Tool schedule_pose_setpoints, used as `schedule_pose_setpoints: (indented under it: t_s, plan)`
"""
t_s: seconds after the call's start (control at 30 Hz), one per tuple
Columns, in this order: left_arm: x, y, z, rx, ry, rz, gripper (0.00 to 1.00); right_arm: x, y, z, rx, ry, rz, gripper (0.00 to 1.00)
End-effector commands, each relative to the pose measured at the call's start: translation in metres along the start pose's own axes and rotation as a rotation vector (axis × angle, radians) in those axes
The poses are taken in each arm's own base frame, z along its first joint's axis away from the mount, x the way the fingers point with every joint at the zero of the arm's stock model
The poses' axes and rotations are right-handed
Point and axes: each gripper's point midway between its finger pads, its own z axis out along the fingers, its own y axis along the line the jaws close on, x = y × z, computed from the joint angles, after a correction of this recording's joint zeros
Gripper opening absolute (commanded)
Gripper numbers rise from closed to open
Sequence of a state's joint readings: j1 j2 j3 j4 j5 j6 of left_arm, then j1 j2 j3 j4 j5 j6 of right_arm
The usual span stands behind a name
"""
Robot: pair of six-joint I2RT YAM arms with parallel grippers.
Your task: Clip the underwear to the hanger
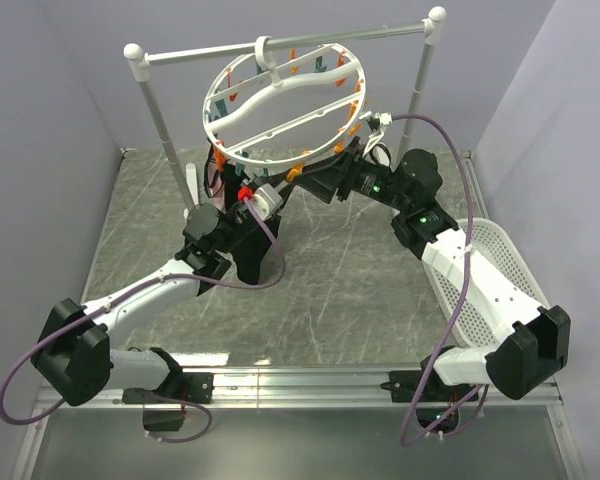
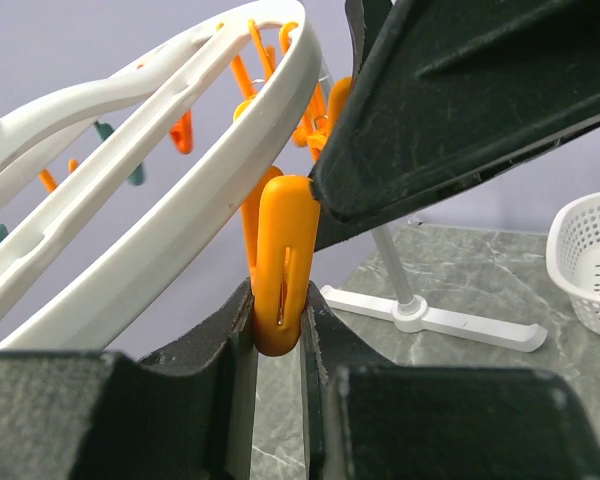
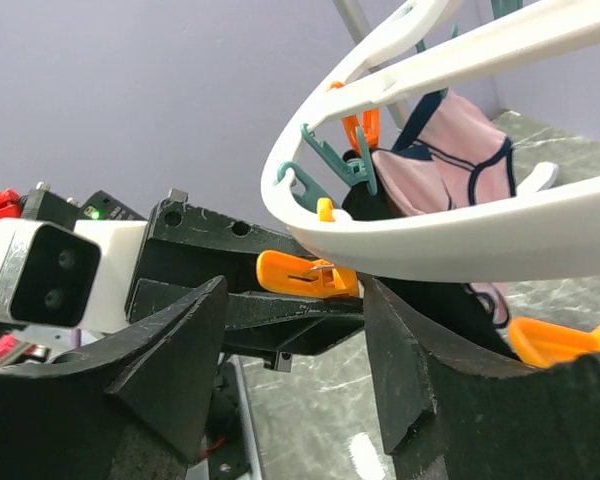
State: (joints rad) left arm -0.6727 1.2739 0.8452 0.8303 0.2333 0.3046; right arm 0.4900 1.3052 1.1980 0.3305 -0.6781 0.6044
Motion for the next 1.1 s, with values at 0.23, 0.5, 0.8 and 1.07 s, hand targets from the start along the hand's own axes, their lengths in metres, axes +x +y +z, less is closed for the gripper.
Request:
schedule_pose_setpoints:
  t_s: [0.23, 0.5, 0.8, 1.07]
  plan:
    - [-0.017, -0.018, 0.005, 0.095, -0.1, 0.066, 0.0, -0.021, -0.003, 0.004, 0.003, -0.083, -0.146, 0.61]
    - [-0.013, -0.021, 0.008, 0.121, -0.08, 0.041, 0.0, -0.017, -0.004, 0.009, 0.005, -0.076, -0.157, 0.57]
    - [-0.016, -0.023, 0.008, 0.132, -0.059, -0.005, 0.11, -0.016, -0.004, 0.012, -0.005, -0.064, -0.183, 0.13]
    - [-0.025, -0.017, -0.007, 0.131, 0.005, -0.074, 0.37, -0.013, -0.008, 0.011, 0.008, -0.033, -0.23, 0.0]
